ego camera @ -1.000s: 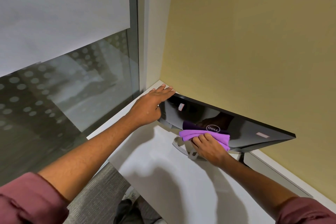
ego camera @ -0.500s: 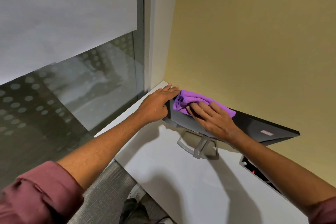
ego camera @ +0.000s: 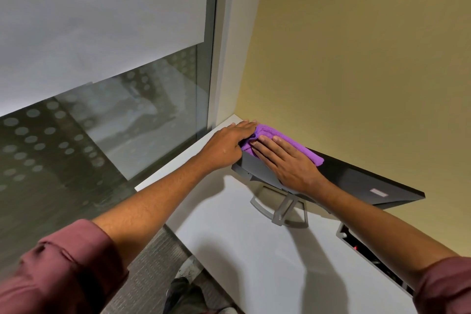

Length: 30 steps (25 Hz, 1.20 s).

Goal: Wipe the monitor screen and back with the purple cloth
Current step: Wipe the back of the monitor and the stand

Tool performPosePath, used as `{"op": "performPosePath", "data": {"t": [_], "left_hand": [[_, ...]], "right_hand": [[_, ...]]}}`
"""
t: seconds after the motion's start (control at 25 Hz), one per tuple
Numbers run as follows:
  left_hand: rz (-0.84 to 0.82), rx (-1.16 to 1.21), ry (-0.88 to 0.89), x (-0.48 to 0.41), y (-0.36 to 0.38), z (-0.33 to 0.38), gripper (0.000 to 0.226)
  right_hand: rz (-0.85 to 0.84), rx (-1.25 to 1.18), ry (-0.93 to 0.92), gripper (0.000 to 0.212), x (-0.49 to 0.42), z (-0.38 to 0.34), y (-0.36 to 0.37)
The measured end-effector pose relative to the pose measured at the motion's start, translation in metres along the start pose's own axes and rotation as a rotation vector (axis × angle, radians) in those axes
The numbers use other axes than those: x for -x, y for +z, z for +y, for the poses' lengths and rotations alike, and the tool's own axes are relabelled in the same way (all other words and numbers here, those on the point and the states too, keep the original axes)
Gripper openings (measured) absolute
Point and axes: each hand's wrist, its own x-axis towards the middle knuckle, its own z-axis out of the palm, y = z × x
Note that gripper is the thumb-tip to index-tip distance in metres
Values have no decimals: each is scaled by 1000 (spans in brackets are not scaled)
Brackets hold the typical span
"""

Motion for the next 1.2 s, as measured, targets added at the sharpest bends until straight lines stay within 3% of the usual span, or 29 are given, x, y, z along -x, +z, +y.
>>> {"op": "performPosePath", "data": {"t": [0.4,0.88,1.2], "left_hand": [[-53,55,-39,-2,-1,-11,99],[-55,168,-63,1,-10,-8,97],[-158,-181,51,-9,-14,-9,90]], "right_hand": [[-301,145,-214,69,-13,-40,34],[-52,61,-124,68,11,7,-1],[-244,308,-237,74,-46,-38,32]]}}
